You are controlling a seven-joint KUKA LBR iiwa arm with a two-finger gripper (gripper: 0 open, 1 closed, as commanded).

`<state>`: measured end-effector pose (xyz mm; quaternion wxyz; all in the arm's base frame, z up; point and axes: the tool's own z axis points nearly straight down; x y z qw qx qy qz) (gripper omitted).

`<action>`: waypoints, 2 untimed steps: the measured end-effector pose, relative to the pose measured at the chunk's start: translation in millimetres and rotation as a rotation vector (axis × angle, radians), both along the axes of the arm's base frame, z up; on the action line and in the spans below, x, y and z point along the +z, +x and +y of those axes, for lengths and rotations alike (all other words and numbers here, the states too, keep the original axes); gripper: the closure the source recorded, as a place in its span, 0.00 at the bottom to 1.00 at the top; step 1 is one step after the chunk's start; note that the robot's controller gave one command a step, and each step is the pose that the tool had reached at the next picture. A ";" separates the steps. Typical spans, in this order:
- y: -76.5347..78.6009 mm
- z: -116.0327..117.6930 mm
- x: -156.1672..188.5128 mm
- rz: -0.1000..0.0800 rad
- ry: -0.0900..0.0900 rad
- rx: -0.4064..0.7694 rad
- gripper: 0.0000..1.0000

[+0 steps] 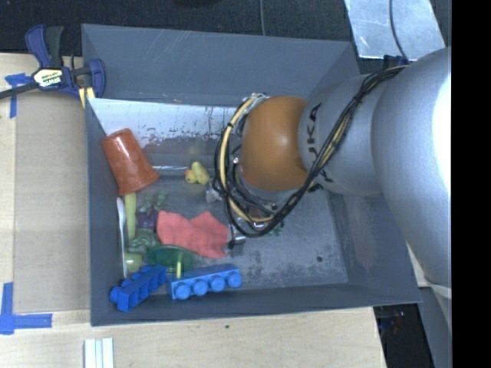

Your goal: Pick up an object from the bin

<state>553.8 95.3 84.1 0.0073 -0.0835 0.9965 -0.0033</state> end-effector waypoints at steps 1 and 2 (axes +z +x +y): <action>-15.6 56.0 28.3 -0.003 0.006 -0.164 1.00; -15.6 56.0 28.3 -0.003 0.006 -0.163 0.00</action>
Offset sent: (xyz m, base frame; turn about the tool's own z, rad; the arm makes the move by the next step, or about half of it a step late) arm 0.0000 0.0000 0.0000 0.0000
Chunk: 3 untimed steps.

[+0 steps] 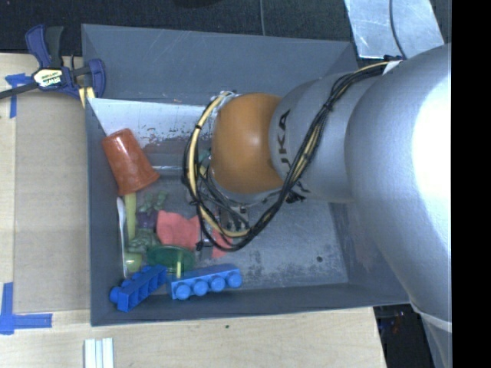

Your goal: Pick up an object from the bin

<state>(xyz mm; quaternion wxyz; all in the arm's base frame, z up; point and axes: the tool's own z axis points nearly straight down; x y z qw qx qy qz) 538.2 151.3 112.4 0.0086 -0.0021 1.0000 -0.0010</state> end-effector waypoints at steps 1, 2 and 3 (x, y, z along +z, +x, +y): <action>0.0 0.1 0.0 0.000 0.000 0.000 1.00; -0.1 0.1 0.0 0.000 0.000 0.001 0.00; -0.1 0.1 0.0 0.001 0.000 0.001 1.00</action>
Offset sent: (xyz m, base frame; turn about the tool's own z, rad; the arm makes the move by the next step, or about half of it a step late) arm 0.0000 0.0000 0.0000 0.0000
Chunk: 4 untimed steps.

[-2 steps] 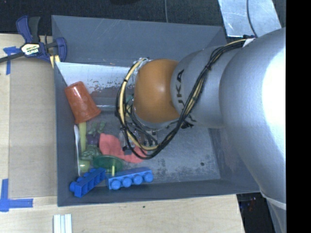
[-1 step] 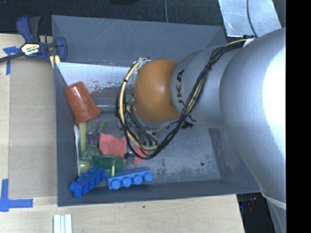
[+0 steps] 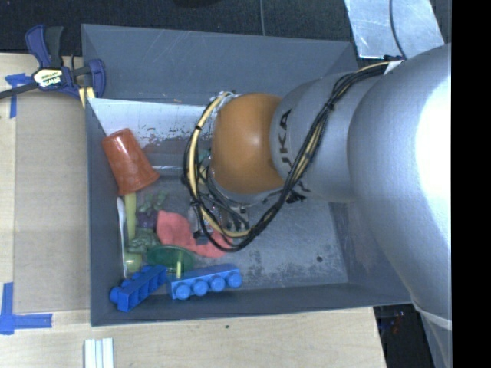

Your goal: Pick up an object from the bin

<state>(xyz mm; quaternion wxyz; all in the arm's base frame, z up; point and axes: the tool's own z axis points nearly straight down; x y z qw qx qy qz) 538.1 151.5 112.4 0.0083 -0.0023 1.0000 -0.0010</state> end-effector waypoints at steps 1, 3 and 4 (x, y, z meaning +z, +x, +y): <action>0.0 0.0 0.0 0.000 0.000 0.000 0.00; -46.7 36.2 1.0 0.000 -0.001 0.047 1.00; -46.7 36.2 1.0 0.000 -0.001 0.047 1.00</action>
Offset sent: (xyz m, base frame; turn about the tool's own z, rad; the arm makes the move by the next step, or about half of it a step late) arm 0.0000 0.0000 0.0000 0.0000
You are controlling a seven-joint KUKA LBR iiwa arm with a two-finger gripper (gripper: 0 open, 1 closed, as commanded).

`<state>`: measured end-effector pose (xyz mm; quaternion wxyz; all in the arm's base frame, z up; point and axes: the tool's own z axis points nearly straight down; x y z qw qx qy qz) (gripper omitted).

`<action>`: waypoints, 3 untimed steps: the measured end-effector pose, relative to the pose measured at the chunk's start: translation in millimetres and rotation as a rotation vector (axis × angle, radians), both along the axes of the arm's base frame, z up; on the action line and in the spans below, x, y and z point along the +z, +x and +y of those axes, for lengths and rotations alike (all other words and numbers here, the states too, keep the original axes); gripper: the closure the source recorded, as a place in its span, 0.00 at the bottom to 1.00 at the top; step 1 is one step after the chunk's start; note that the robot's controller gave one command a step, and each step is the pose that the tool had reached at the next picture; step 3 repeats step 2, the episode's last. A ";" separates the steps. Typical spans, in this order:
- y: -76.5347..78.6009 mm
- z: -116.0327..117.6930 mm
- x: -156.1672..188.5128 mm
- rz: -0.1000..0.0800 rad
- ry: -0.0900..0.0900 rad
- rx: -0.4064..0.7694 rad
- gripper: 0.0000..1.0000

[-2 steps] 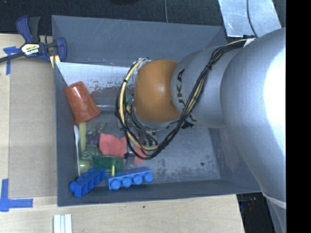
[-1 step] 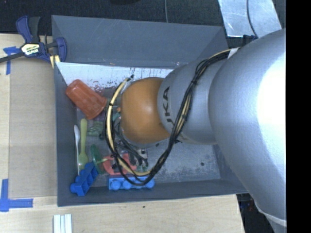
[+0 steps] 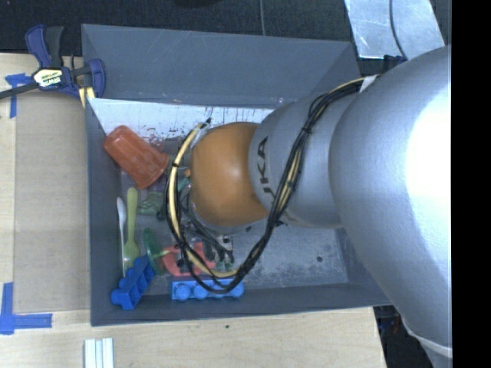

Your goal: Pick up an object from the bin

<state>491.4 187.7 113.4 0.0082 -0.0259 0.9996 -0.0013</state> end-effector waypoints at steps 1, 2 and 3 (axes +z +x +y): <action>-1.4 -2.8 48.0 0.005 -0.002 0.001 1.00; 2.7 -1.2 99.7 -0.004 0.001 0.008 1.00; 2.7 -1.2 99.7 -0.004 0.001 0.008 1.00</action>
Offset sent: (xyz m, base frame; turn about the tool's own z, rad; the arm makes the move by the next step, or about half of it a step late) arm 0.0007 -0.0013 0.0965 -0.0061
